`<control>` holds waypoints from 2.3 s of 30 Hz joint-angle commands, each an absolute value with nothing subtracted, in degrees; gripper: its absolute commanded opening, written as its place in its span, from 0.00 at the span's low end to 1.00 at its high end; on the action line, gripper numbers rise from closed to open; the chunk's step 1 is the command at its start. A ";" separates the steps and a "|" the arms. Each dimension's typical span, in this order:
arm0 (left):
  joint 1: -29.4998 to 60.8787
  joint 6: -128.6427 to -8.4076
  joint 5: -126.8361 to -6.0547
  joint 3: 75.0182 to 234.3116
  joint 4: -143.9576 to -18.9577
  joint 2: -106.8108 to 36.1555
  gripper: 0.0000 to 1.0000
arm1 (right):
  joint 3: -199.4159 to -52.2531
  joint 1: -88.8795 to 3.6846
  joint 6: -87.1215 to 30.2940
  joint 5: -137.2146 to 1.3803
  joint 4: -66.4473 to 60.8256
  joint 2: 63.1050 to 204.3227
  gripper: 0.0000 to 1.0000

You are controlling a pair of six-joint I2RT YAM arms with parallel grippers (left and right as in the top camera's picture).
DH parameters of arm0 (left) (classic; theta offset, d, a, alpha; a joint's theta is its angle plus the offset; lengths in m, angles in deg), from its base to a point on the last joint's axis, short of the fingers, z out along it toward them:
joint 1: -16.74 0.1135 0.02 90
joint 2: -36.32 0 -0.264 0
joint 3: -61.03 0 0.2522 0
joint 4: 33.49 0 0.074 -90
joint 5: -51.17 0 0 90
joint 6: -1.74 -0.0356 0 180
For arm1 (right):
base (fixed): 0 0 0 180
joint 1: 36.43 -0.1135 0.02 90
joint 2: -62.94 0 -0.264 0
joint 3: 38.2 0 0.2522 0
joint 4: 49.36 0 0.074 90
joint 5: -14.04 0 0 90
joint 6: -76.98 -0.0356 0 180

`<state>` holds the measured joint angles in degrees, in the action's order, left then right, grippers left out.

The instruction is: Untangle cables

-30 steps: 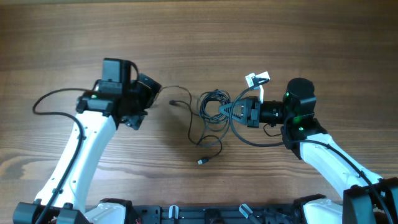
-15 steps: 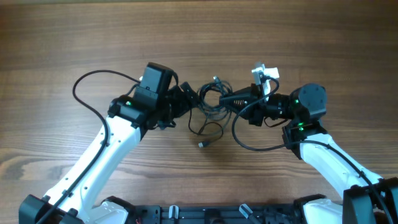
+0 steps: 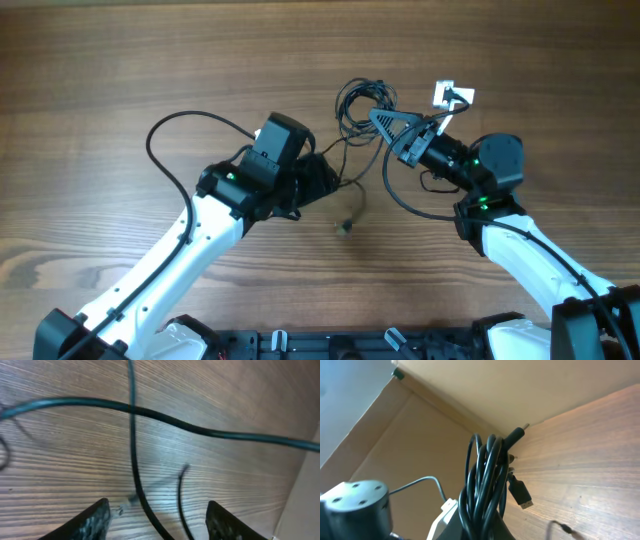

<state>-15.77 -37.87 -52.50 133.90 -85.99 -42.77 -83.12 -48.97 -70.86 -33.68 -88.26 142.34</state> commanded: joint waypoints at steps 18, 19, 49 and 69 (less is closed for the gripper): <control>2.74 -67.57 -55.34 133.94 -89.18 -15.36 1.00 | -83.40 -49.17 -52.02 -4.35 -77.14 141.81 0.05; 2.72 -68.60 -57.09 133.94 -90.17 -14.64 0.99 | -83.40 -49.45 -52.30 -3.23 -78.80 141.81 0.05; 2.72 -78.83 -73.72 133.88 -87.30 -32.02 0.81 | -83.40 -59.15 -63.34 -19.49 -90.03 141.86 0.04; 7.02 -66.20 -63.69 133.90 -82.71 -31.36 0.04 | -83.40 -61.97 -55.87 -20.06 -73.66 141.86 1.00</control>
